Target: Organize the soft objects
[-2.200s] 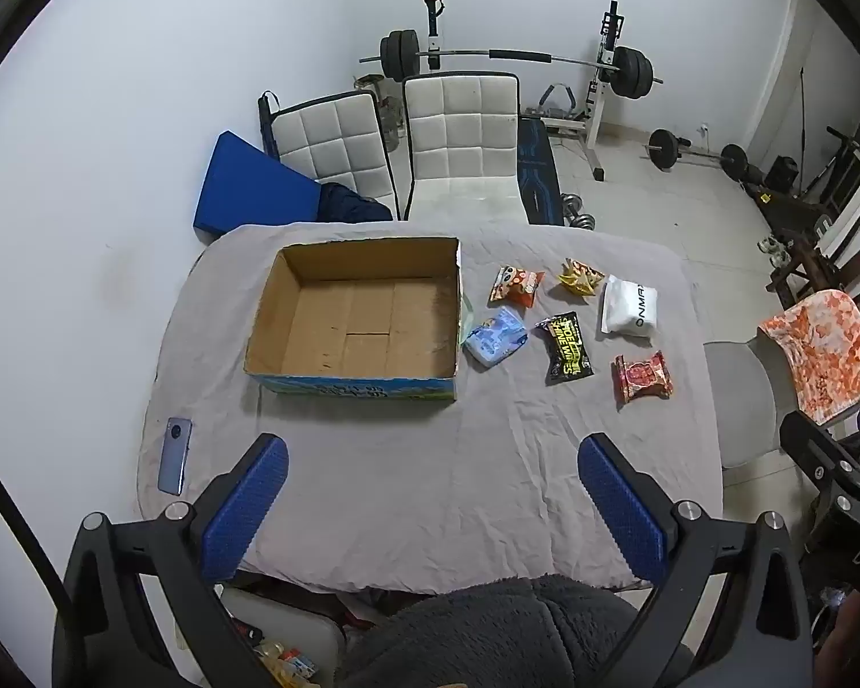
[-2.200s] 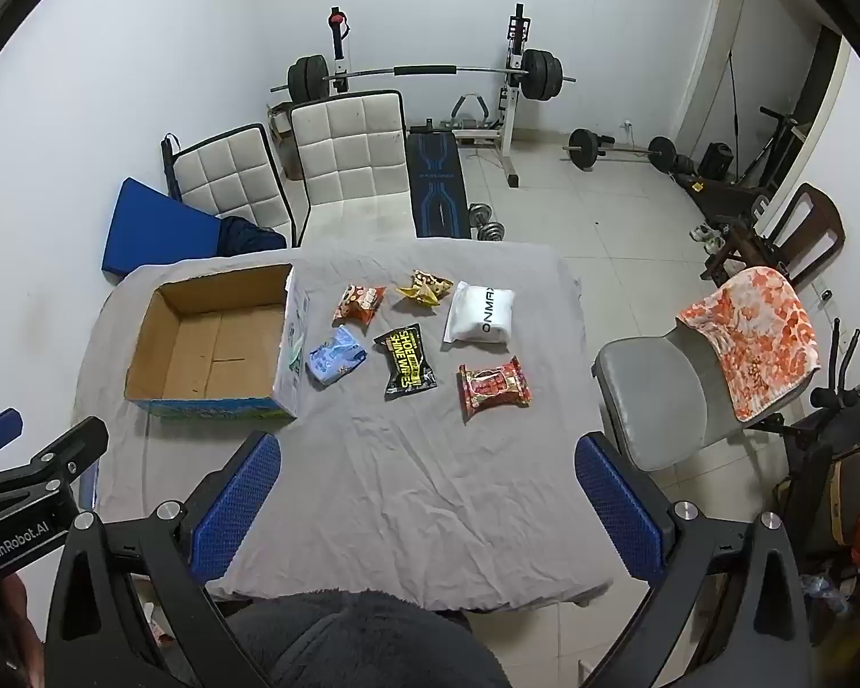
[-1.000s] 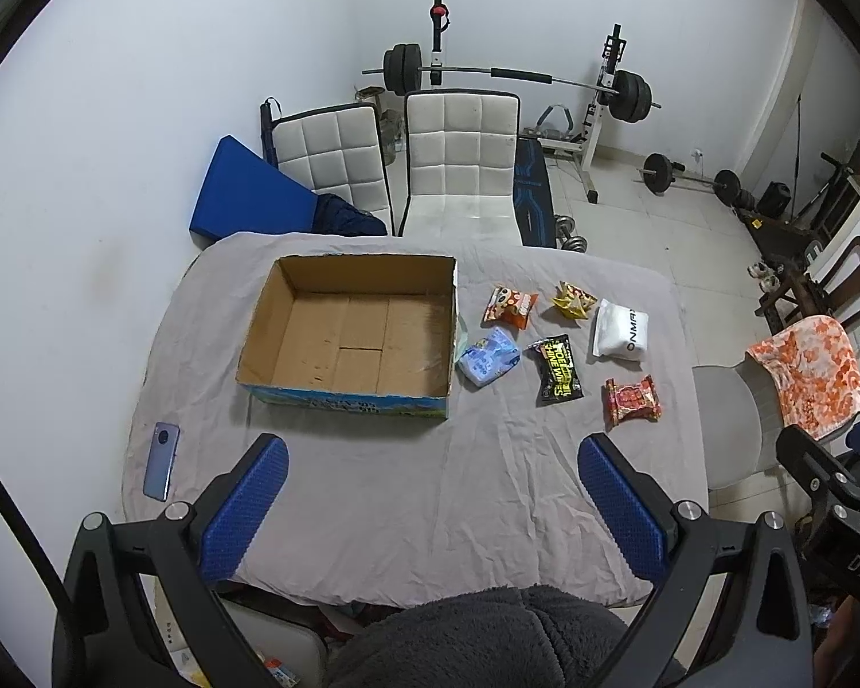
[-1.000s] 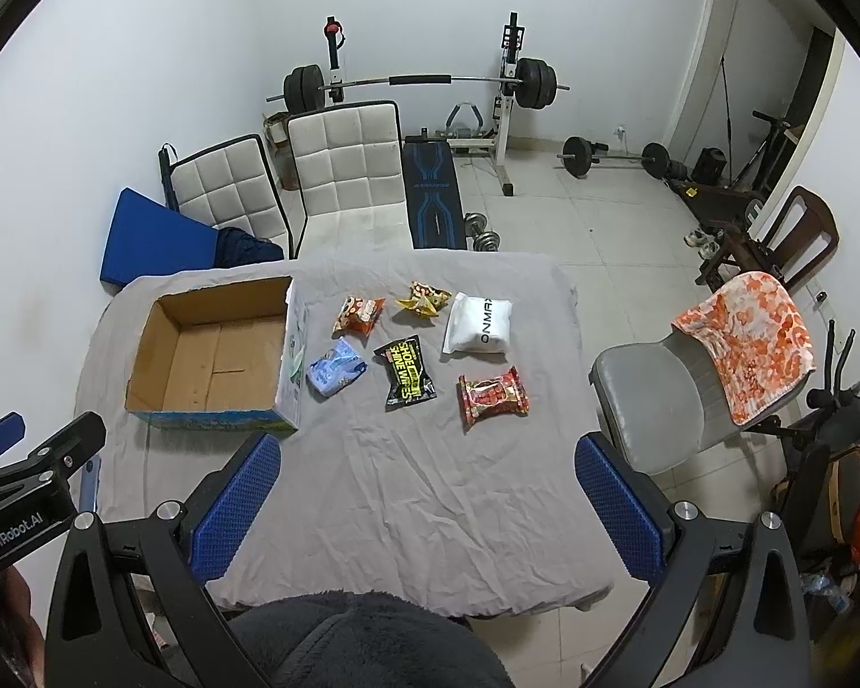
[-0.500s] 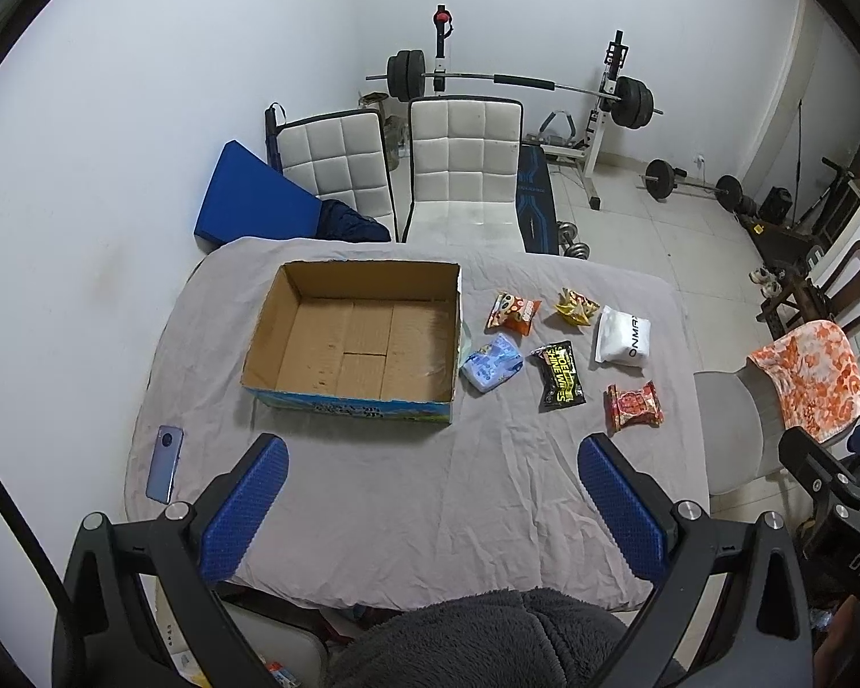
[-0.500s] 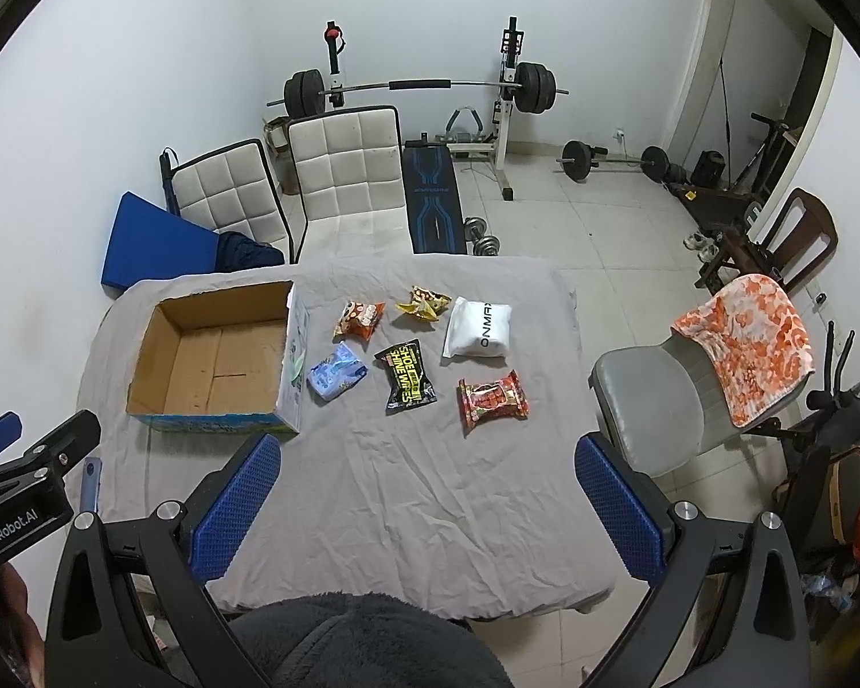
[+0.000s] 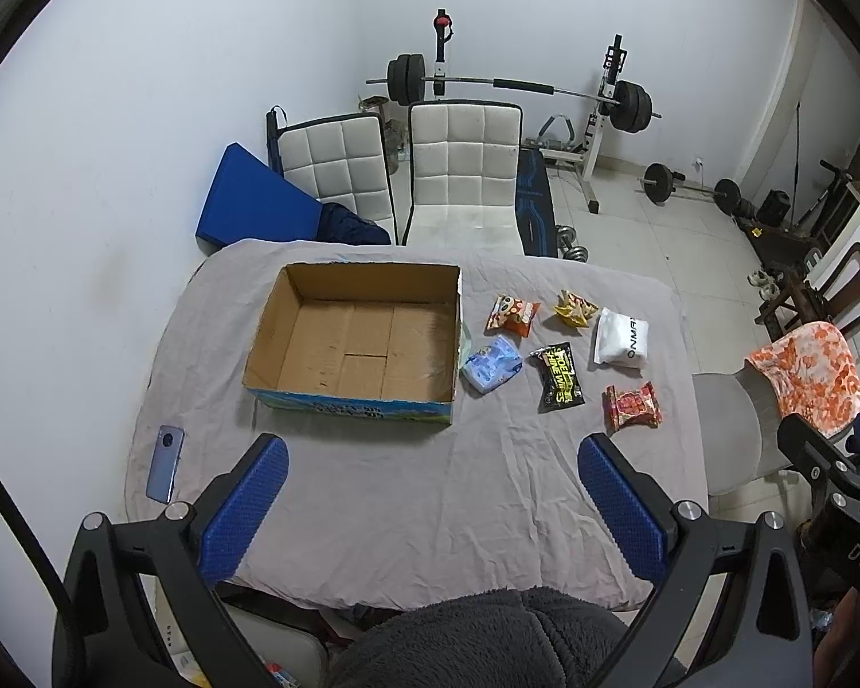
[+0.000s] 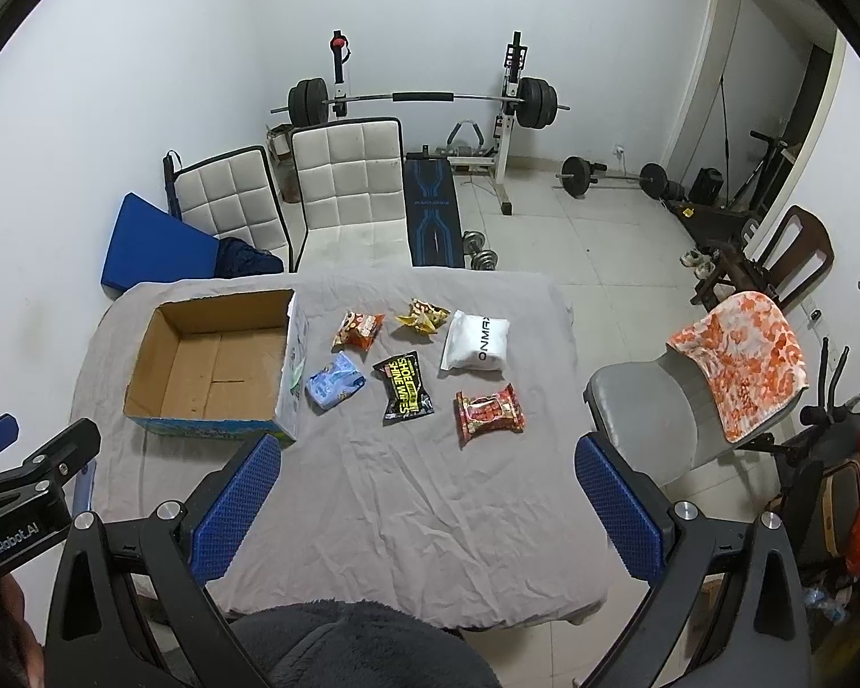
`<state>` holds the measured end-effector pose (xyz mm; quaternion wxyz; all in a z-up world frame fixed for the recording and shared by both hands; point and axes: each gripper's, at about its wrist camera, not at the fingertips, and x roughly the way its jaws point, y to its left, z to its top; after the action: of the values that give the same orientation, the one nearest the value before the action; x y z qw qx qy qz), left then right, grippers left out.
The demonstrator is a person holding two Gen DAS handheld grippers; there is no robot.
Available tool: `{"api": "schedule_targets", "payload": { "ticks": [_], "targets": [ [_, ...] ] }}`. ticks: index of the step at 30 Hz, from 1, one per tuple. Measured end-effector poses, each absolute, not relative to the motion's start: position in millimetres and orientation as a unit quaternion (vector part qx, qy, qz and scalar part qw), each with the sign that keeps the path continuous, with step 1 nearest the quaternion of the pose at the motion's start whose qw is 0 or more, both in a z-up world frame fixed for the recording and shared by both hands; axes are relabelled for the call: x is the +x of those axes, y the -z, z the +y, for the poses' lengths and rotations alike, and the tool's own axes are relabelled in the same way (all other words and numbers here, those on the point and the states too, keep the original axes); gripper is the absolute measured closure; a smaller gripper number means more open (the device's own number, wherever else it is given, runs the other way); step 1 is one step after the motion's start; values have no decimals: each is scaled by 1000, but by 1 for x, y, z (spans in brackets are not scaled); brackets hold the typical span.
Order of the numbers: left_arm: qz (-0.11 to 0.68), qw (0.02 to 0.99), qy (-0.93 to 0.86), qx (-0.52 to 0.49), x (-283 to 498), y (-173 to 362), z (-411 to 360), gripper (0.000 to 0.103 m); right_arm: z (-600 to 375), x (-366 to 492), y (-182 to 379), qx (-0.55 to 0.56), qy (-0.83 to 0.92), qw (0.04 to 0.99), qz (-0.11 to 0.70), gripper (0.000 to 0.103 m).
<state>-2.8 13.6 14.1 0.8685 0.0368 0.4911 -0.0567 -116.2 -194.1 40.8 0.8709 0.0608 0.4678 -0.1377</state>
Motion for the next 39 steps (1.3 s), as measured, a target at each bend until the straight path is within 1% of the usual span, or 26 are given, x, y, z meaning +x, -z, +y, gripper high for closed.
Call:
{"api": "schedule_targets", "payload": {
  "ticks": [39],
  "targets": [
    [493, 867, 60, 41, 6, -5, 23, 0, -196, -96, -34, 62, 139, 868, 474, 0]
  ]
}}
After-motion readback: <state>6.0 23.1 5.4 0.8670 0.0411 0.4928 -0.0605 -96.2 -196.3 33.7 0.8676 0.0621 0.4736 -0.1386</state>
